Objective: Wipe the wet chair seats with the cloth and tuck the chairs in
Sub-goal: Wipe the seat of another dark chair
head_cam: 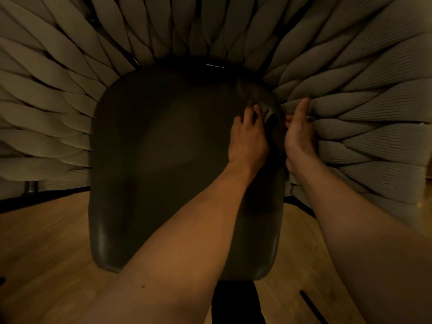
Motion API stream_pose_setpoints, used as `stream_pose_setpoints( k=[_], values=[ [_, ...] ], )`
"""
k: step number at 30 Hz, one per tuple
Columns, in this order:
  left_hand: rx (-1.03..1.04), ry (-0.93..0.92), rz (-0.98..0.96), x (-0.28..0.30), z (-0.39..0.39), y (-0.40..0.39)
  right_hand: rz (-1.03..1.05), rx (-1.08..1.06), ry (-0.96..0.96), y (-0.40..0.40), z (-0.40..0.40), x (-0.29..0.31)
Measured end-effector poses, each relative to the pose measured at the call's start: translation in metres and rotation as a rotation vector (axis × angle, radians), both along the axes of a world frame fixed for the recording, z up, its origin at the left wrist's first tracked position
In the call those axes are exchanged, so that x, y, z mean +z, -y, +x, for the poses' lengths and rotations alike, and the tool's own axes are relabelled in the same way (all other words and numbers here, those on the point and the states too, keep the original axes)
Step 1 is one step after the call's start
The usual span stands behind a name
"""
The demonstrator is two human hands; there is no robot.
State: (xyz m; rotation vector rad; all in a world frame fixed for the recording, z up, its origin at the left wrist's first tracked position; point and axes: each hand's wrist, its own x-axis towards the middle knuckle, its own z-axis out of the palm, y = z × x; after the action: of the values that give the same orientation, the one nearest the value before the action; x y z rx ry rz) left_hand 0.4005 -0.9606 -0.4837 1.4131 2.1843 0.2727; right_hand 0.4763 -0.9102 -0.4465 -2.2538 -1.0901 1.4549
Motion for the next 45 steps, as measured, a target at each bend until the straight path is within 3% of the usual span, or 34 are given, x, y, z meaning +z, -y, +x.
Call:
stream_pose_setpoints(
  k=[5, 11, 18, 22, 29, 45],
  values=[
    [-0.161, 0.053, 0.024, -0.005, 0.017, -0.012, 0.027, -0.061, -0.004, 0.0, -0.003, 0.002],
    [-0.416, -0.009, 0.027, -0.01, 0.011, -0.017, 0.047, -0.028, 0.054, 0.004, -0.002, 0.0],
    [-0.51, -0.141, 0.05, 0.004, -0.024, -0.012, 0.14, 0.256, 0.194, 0.006, 0.003, -0.005],
    [-0.446, -0.172, 0.002, 0.005, -0.05, -0.003, 0.294, 0.383, 0.244, 0.003, -0.009, -0.006],
    [-0.233, -0.216, 0.0, 0.004, -0.11, 0.026, 0.121, 0.653, 0.416, -0.018, -0.044, -0.011],
    [0.158, -0.294, 0.003, -0.007, -0.229, 0.084, 0.053, 0.613, 0.539, -0.021, -0.059, -0.017]
  ],
)
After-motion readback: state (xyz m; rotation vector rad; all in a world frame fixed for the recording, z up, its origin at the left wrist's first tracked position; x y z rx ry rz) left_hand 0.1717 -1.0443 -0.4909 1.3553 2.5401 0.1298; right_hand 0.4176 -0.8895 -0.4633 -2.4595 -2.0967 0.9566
